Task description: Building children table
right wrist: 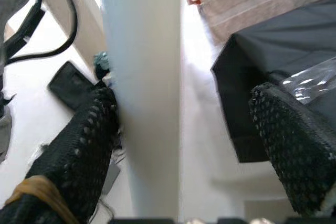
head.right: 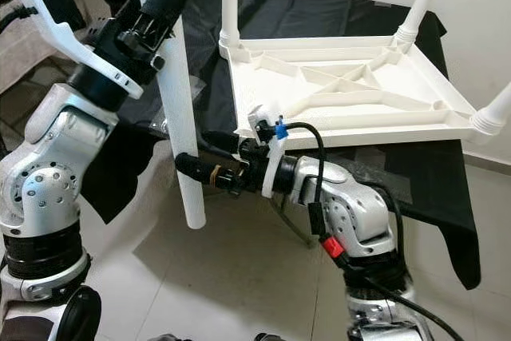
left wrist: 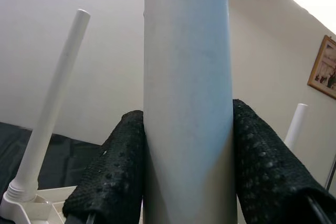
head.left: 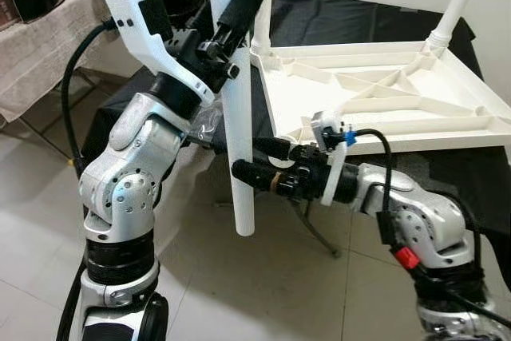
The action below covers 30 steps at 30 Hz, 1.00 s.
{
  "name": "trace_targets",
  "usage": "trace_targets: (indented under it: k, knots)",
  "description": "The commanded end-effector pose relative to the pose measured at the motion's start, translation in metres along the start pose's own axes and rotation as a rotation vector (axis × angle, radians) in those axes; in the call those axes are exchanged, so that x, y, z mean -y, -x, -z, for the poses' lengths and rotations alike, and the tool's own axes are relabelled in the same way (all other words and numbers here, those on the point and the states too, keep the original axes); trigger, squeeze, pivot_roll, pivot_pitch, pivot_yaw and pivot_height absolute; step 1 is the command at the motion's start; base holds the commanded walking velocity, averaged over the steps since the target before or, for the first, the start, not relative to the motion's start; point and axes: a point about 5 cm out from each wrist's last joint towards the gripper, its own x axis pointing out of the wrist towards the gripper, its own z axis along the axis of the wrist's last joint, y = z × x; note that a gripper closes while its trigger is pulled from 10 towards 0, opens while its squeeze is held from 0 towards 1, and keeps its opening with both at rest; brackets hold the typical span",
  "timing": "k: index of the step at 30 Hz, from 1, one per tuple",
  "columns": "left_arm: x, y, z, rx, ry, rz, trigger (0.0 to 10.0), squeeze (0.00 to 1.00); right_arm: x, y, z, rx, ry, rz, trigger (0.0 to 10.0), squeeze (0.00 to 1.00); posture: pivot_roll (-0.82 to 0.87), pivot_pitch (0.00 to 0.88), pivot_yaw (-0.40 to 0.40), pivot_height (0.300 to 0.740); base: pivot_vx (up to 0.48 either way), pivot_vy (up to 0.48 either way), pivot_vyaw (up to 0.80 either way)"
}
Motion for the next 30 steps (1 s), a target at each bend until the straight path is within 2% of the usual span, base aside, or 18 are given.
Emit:
trace_targets:
  k: [1,5,9,10,11,18,30]
  knots:
    - [0.010,0.000,-0.005,0.029,0.010,0.044,10.0,0.00,-0.014,-0.005,0.004,-0.020,-0.002,-0.092,10.0,0.00,0.01,0.159,-0.032,0.740,0.000,0.000,0.00]
    - [0.012,0.000,-0.004,0.030,0.015,0.048,10.0,0.00,-0.018,-0.009,0.006,-0.028,-0.005,-0.109,10.0,0.00,0.01,0.158,-0.032,0.740,0.000,0.000,0.00]
    - [0.013,0.000,-0.004,0.030,0.018,0.052,10.0,0.00,-0.013,-0.013,0.007,-0.032,-0.004,-0.066,10.0,0.00,0.01,0.156,-0.033,0.740,0.000,0.000,0.00]
    - [0.014,0.000,-0.004,0.031,0.019,0.053,10.0,0.00,-0.011,-0.014,0.007,-0.029,-0.003,-0.050,5.8,0.00,0.01,0.156,-0.033,0.740,0.000,0.000,0.00]
    - [0.014,0.000,-0.004,0.031,0.020,0.055,10.0,0.00,-0.010,-0.016,0.007,-0.026,-0.005,-0.037,0.0,0.00,0.01,0.158,-0.032,0.740,0.000,0.000,0.00]
    - [0.013,-0.001,-0.004,0.029,0.023,0.057,10.0,0.00,-0.008,-0.018,0.008,-0.030,0.004,-0.007,0.0,0.00,0.01,0.161,-0.028,0.740,0.000,0.000,0.00]
    - [0.008,-0.001,-0.002,0.002,0.041,0.065,10.0,0.00,-0.003,-0.011,0.006,-0.031,0.011,0.032,0.0,0.00,0.01,0.162,-0.024,0.740,0.000,0.000,0.00]
